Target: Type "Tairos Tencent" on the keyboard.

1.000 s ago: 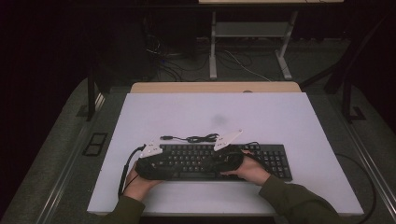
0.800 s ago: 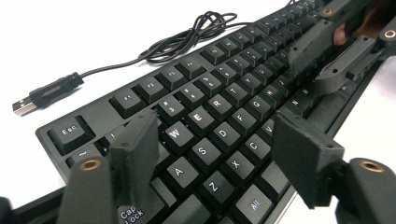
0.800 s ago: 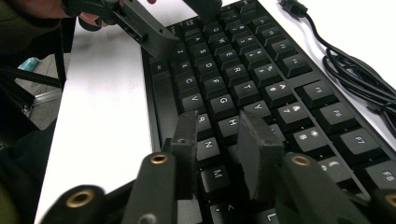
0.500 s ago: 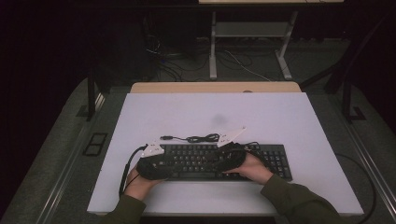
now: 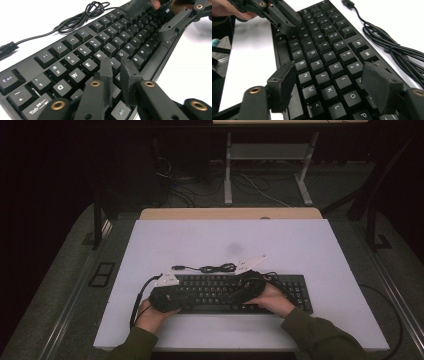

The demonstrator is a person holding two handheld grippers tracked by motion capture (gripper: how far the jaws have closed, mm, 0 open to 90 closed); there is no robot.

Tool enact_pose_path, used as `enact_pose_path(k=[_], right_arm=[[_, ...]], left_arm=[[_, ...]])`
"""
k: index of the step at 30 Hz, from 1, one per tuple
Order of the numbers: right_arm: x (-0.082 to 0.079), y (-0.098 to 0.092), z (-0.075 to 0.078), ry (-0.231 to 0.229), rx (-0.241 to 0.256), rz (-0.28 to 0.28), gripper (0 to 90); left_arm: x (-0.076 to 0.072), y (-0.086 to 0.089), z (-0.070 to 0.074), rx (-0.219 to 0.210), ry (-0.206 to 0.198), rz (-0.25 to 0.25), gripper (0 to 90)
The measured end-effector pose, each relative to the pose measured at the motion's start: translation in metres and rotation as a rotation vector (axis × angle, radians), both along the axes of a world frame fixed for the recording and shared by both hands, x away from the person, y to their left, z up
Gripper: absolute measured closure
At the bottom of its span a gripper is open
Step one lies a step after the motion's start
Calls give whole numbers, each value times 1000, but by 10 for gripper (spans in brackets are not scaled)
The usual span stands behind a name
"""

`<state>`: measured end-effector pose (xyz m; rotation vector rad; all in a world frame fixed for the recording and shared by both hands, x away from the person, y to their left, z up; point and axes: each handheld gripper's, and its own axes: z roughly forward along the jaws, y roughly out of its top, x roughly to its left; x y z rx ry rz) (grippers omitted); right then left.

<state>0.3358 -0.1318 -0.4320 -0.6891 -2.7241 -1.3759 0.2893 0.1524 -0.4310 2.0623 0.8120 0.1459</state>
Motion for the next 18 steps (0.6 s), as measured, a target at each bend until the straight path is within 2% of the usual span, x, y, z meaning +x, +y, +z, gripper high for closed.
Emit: enact_pose_path(k=[4,18], right_arm=[[0,-3,0,-7,-9,-18,242],[-2,-10,1,-31,-26,-60,162]], left_arm=[[1,-3,0,1,9,-25,888],[5,-13,-3,30,24,-66,889]])
